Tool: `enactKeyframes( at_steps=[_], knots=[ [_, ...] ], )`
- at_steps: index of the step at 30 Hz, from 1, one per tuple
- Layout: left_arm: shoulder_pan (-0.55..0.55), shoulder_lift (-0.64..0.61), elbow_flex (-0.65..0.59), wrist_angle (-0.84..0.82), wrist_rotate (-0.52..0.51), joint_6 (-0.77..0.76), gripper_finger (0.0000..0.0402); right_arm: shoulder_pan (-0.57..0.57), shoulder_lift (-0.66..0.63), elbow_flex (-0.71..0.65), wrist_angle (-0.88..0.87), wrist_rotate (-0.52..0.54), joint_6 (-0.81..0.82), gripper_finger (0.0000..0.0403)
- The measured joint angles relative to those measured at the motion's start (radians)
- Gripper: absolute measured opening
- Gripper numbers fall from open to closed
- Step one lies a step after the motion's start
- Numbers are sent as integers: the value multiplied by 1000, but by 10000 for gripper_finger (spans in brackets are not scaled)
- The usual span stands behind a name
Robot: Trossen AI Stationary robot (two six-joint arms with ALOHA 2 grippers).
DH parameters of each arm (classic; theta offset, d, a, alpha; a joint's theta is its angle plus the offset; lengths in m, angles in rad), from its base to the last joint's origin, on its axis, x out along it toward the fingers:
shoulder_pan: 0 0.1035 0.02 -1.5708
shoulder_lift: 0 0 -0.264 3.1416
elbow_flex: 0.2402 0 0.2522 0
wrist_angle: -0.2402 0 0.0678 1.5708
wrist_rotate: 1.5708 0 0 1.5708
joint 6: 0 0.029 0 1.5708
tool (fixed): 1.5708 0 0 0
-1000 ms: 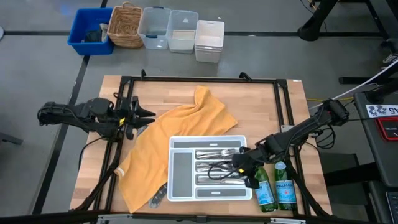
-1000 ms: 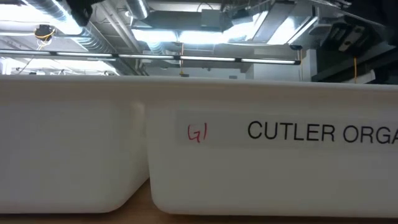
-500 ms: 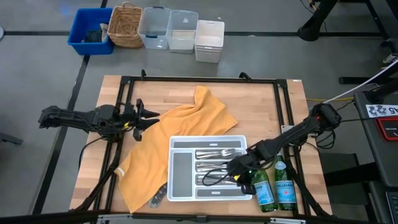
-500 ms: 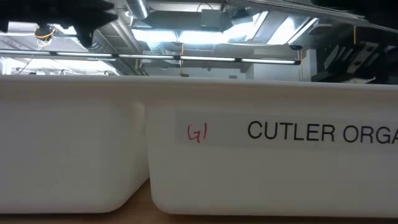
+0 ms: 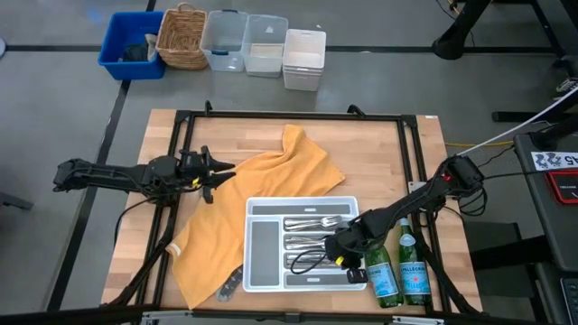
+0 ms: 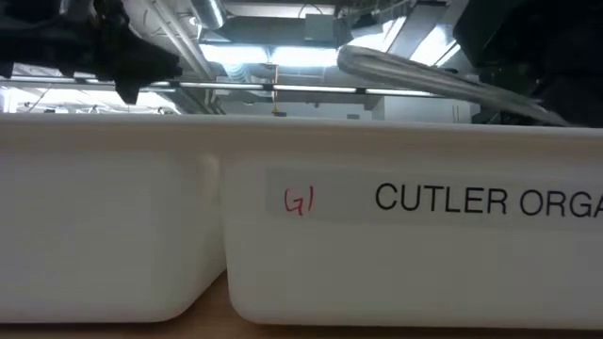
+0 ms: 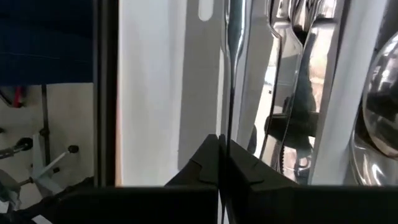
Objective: Sort silverware
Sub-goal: Put the silver table knife into the white silverware tray, then return to Home Position
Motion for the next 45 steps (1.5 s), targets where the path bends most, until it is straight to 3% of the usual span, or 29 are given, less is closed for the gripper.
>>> enactKeyframes(
  at_steps=[7,12,24,36,41,45],
  knots=[
    [23,0,-90,105,0,0,111,0,23,0,-2,44,-2,5],
    [36,0,-160,217,0,3,111,0,23,0,-1,142,-3,5],
    [43,0,-165,212,0,65,111,0,23,0,-3,158,-4,6],
    [43,0,-165,211,1,61,111,0,23,0,-2,154,4,97],
    [43,0,-165,210,1,64,111,-2,17,11,-16,88,15,102],
    [43,0,-165,196,1,58,111,0,2,84,-111,98,7,100]
  ],
)
